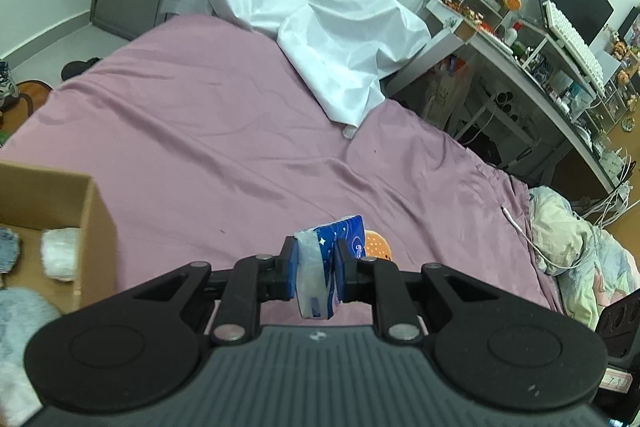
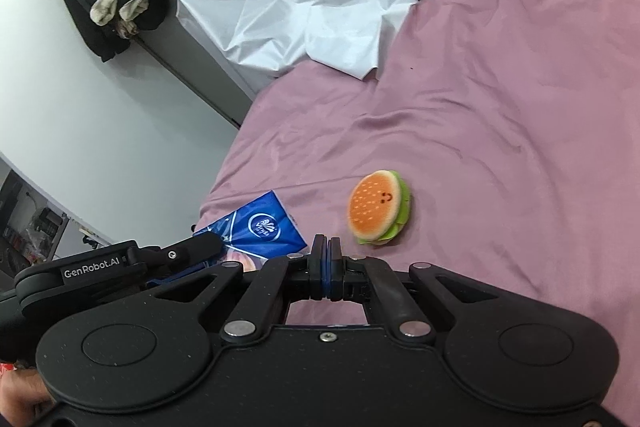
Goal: Organize soft objects
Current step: 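Carry the tissue pack in the left gripper while the right gripper carries the burger to the box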
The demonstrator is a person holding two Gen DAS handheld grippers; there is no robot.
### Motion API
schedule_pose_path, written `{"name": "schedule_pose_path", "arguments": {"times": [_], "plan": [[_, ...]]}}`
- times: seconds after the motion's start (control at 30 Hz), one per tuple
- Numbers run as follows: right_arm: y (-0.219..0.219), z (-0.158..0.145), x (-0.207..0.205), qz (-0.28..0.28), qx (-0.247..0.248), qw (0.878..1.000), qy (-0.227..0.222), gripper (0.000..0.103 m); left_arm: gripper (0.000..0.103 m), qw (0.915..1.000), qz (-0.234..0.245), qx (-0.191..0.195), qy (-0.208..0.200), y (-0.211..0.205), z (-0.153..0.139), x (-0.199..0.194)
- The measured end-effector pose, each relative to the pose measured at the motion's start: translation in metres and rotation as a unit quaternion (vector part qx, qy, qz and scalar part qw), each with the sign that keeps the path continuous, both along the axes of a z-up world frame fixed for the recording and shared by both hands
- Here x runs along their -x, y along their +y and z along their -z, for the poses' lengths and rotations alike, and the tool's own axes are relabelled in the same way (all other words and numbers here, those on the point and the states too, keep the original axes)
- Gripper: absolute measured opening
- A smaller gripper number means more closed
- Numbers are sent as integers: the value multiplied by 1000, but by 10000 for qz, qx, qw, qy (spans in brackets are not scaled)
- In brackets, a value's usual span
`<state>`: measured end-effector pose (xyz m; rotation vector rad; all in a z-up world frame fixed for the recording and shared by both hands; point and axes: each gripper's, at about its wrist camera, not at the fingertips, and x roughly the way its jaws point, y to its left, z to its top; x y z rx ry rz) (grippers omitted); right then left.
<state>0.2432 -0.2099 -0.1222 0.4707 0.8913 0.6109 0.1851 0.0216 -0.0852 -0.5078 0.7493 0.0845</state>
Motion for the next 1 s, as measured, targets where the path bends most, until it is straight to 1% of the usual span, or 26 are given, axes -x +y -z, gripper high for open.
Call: {"name": "schedule_pose_path", "arguments": {"times": [0.13, 0.17, 0.2, 0.23, 0.27, 0.3, 0.33, 0.37, 0.4, 0.47, 0.57, 0.63, 0.7, 0.73, 0.77, 0.8, 0.83, 0.87, 0.9, 1.0], "plan": [[8, -6, 3, -22, 101, 9999, -90, 0, 17, 9999, -114, -10, -74, 10, -8, 16], [10, -5, 1, -3, 150, 9998, -93, 2, 17, 9998, -148, -7, -92, 13, -10, 20], [11, -3, 0, 6, 184, 9998, -104, 7, 17, 9998, -169, -19, -109, 16, -12, 23], [12, 0, -2, 31, 238, 9997, -107, 8, 17, 9997, -190, -34, -120, 18, -13, 26], [14, 2, -5, 53, 275, 9996, -84, 13, 17, 9997, -205, -36, -133, 20, -15, 29], [14, 4, -7, 77, 296, 9995, -74, 23, 17, 9997, -212, -33, -151, 23, -16, 32], [15, 5, -11, 131, 332, 9993, -62, 30, 17, 9996, -224, -40, -167, 25, -17, 35], [17, 6, -13, 180, 380, 9991, -62, 44, 17, 9995, -243, -48, -179, 28, -18, 37], [19, 7, -16, 225, 458, 9986, -105, 48, 17, 9994, -280, -40, -193, 31, -20, 40], [24, 10, -21, 240, 638, 9976, -99, 49, 17, 9991, -362, -8, -225, 38, -23, 45], [32, 18, -32, 249, 852, 9961, -33, 49, 17, 9985, -466, -12, -282, 48, -26, 53], [40, 24, -39, 278, 1102, 9935, 4, 49, 17, 9981, -544, -28, -298, 55, -27, 57], [45, 30, -43, 297, 1212, 9922, 31, 48, 17, 9976, -617, -36, -311, 61, -28, 62], [48, 33, -44, 309, 1300, 9910, 29, 45, 17, 9974, -646, -37, -311, 65, -28, 64], [50, 36, -46, 319, 1373, 9900, 42, 26, 17, 9973, -665, -37, -311, 67, -27, 66], [51, 38, -46, 305, 1398, 9897, 76, 19, 17, 9972, -682, -36, -307, 69, -27, 67], [50, 38, -45, 330, 1374, 9899, 64, 18, 17, 9971, -697, -28, -303, 71, -27, 68], [50, 37, -43, 320, 1361, 9902, 33, 12, 17, 9970, -706, -17, -304, 73, -26, 69], [51, 34, -40, 276, 1354, 9904, -23, 9, 17, 9969, -716, -6, -314, 75, -27, 70], [52, 27, -34, 173, 1285, 9915, -96, 8, 17, 9967, -736, 17, -343, 77, -27, 73]]}}
